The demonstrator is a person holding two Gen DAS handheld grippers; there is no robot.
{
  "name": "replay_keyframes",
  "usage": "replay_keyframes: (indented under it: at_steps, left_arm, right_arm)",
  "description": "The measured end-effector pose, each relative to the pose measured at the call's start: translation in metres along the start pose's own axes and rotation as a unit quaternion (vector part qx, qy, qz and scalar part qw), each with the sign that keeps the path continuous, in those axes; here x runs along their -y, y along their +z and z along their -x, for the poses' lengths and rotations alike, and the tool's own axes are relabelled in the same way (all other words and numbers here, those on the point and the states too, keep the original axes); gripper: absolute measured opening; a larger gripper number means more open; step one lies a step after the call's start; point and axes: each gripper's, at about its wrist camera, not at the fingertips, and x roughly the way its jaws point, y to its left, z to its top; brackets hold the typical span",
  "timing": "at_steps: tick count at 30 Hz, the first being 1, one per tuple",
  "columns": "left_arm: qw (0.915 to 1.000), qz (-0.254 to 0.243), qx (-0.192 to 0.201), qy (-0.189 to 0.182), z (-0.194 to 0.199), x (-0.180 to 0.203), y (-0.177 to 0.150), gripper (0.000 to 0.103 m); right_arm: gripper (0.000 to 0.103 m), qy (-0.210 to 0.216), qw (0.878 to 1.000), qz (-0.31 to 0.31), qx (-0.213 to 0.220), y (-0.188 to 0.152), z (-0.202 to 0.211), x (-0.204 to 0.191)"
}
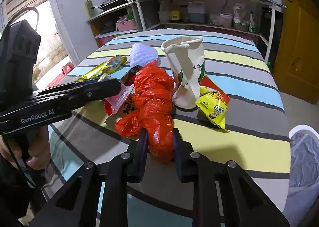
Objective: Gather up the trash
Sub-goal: 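Grasp the red plastic bag with the right gripper while the left gripper grasps a clear cup, then carry the red bag and clear cup to the bin and release both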
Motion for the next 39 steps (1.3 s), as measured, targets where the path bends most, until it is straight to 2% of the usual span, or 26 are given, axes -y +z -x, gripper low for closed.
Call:
replay_keyframes:
  at_steps: [12, 22, 31, 39]
  left_arm:
    - [0.9992, -0.002, 0.039, 0.012, 0.035, 0.015, 0.002, 0.030]
    - [0.9985, -0.004, 0.052, 0.017, 0.055, 0.032, -0.001, 0.030]
    - [0.9980, -0.028, 0.056, 0.000, 0.059, 0.064, 0.000, 0.030]
    - [0.9966, -0.063, 0.048, -0.022, 0.045, 0.107, 0.002, 0.030]
  right_arm:
    - [0.020, -0.009, 1.000, -0.005, 0.027, -0.009, 0.027, -0.003]
    - [0.020, -0.014, 0.998, -0.010, 0.063, -0.018, 0.069, -0.010]
    - [0.020, -0.038, 0.995, -0.034, 0.089, -0.033, 0.104, 0.001]
    - [0.020, -0.078, 0.989, -0.069, 0.107, -0.053, 0.137, 0.032]
